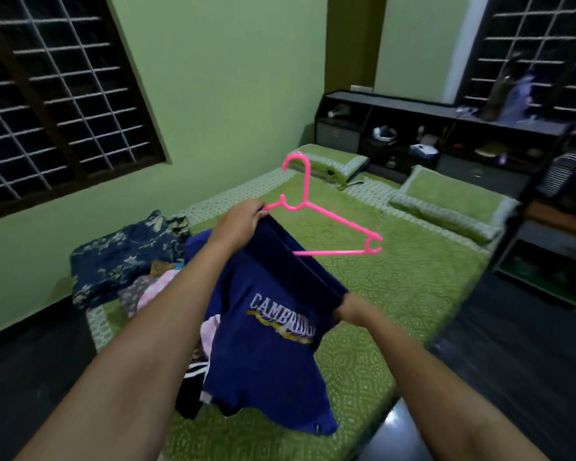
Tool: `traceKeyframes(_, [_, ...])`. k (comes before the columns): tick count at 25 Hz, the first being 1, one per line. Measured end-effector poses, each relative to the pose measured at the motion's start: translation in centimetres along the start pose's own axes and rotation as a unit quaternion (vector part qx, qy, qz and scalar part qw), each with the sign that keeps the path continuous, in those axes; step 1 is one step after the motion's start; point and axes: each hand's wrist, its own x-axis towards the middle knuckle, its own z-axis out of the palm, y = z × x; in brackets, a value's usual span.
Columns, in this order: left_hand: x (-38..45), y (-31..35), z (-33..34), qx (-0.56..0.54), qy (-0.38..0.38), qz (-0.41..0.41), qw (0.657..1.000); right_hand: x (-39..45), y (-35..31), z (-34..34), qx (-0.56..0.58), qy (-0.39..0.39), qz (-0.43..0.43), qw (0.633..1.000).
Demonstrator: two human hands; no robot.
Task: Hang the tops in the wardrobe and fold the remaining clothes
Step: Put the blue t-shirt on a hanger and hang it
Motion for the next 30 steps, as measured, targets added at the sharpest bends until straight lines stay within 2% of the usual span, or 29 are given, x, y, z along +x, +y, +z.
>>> traceKeyframes(3, [-0.4, 0.6, 2.8, 0.012, -0.015, 0.024, 1.000, -3.6, 5.2, -7.8, 0.147, 0.092, 0.069, 0.982])
traceKeyframes(5, [-0.3, 2.7, 5.6, -0.010, -0.018, 0.053, 0.998, -5.2, 7.5, -12.6, 0.181, 0.125, 0.098, 0.971])
traceKeyframes(8, [1.5, 7.4, 9.6, -0.003, -0.017, 0.118, 0.993, -5.3, 10.3, -17.9, 0.136, 0.186, 0.146, 0.962])
traceKeyframes(10, [4.2, 11.5, 12.3, 0.014, 0.009, 0.130, 0.991, -6.5, 11.7, -20.8, 0.103, 0.233, 0.182, 0.950])
traceKeyframes(13, [8.4, 18.9, 15.3, 0.007, 0.071, 0.099, 0.993, -8.0, 14.1, -24.5, 0.090, 0.253, 0.132, 0.954])
traceKeyframes(15, [11.1, 24.1, 17.0, -0.033, 0.092, 0.103, 0.990, -9.5, 16.7, -27.2, 0.152, 0.243, 0.077, 0.955])
traceKeyframes(16, [12.4, 26.3, 17.8, -0.051, 0.097, 0.118, 0.987, -10.4, 18.3, -29.1, 0.193, 0.267, 0.044, 0.943])
traceKeyframes(17, [13.7, 28.3, 18.4, -0.068, 0.097, 0.135, 0.984, -11.3, 20.2, -31.2, 0.209, 0.328, 0.022, 0.921])
traceKeyframes(19, [16.4, 31.7, 19.2, -0.094, 0.096, 0.166, 0.977, -13.1, 24.5, -36.1, 0.091, 0.465, 0.018, 0.881])
traceKeyframes(20, [17.7, 33.1, 19.6, -0.101, 0.095, 0.183, 0.973, -14.0, 26.6, -38.1, 0.021, 0.467, 0.017, 0.884])
traceKeyframes(21, [18.9, 34.5, 19.7, -0.105, 0.096, 0.199, 0.970, -14.6, 28.5, -39.9, -0.032, 0.419, 0.018, 0.907])
traceKeyframes(23, [21.7, 37.7, 20.5, -0.118, 0.102, 0.228, 0.961, -15.1, 32.4, -42.7, -0.073, 0.316, 0.049, 0.945])
traceKeyframes(24, [23.3, 39.5, 21.0, -0.125, 0.101, 0.243, 0.957, -15.0, 34.1, -43.8, -0.077, 0.317, 0.058, 0.943])
traceKeyframes(28, [28.5, 46.0, 24.4, -0.155, 0.083, 0.310, 0.934, -13.9, 37.8, -46.3, 0.044, 0.439, -0.021, 0.897])
traceKeyframes(30, [31.3, 49.1, 26.2, -0.174, 0.074, 0.326, 0.926, -13.1, 39.3, -47.8, 0.079, 0.501, -0.047, 0.861])
